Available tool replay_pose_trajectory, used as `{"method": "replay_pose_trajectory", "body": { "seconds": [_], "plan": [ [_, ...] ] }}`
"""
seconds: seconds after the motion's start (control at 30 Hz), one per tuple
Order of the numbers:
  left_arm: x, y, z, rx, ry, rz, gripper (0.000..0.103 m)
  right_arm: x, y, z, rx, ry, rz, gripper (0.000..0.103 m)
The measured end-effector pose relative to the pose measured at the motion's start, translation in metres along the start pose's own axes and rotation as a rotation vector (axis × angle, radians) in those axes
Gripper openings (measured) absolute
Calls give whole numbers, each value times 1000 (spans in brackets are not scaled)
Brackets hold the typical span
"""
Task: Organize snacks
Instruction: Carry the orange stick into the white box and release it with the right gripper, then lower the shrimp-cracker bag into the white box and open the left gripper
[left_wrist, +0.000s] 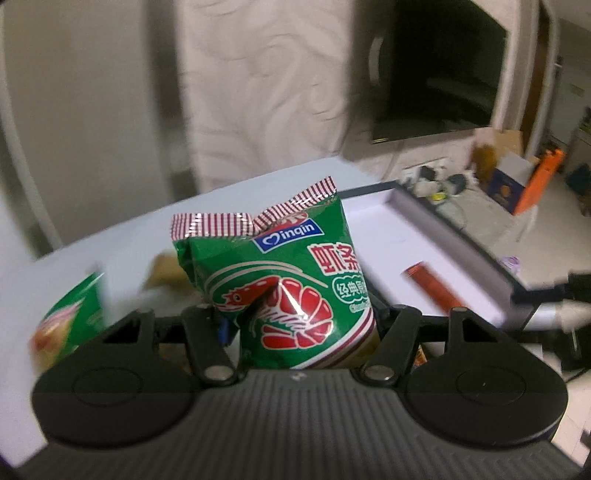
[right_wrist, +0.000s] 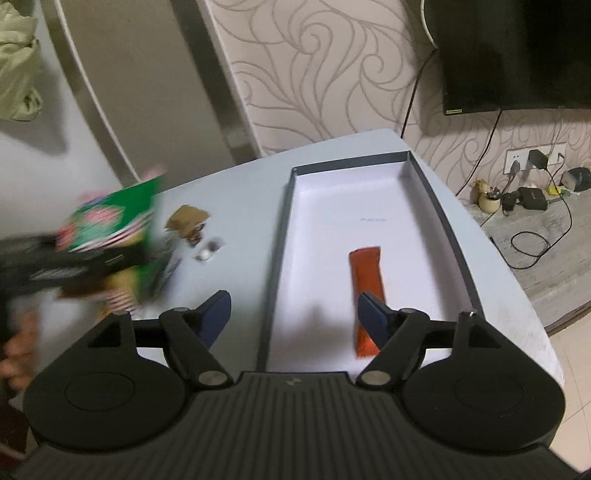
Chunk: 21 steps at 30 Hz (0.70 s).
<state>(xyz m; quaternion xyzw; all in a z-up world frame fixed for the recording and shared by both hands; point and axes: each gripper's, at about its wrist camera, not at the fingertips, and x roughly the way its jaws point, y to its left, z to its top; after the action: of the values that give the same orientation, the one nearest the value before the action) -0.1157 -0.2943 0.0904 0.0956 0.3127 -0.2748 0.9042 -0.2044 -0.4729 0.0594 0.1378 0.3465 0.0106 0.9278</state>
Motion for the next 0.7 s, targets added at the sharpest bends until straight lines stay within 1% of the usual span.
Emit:
{"method": "replay_pose_trajectory", "body": {
  "seconds": [0.07,0.2,0.37,0.43,0.53,0.6,0.67,0.7],
  "plan": [
    [18,-20,12,27,-11,-35,67,-10,3,-5,-17,11,6,80],
    [56,-57,32,61,-21,-86,67,-30,3,-12,-37,8,-22,81],
    [106,-93,43,110,1,-99,67,-50,-14,-14,-34,-2,-84,81],
    [121,-101,45,123,16,-83,68,-55,-20,-16,-27,6,-103,81],
    [142,-106,47,130,62,-78,69,-60,-28,-20,-23,16,-118,81],
    [151,-107,47,120,91,-67,73,-66,-31,-24,-25,22,-125,81],
    [154,-106,46,110,105,-80,81,-69,-34,-26,-21,22,-128,81],
    [152,-106,45,105,108,-88,82,-71,-36,-27,-15,21,-128,81]
  ]
}}
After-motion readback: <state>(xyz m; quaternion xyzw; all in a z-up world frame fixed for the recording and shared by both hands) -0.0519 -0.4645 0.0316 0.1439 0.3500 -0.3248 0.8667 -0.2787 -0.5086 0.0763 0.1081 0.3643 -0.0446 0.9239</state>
